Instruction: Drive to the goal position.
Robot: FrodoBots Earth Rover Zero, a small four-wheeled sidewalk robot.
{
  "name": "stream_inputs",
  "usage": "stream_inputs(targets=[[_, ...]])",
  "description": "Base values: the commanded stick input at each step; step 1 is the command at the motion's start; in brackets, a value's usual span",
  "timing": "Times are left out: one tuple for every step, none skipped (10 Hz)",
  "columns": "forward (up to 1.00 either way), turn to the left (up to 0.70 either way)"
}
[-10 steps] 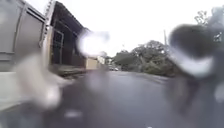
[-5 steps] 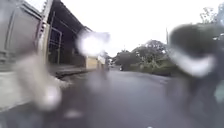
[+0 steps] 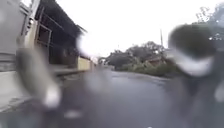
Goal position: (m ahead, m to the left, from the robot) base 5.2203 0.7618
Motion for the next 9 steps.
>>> stream_inputs(targets=[[0.7,0.0],[0.7,0.0],[0.7,0.0],[0.7,0.0],[0.7,0.0],[0.7,0.0],[0.7,0.0],[0.7,0.0],[0.7,0.0]])
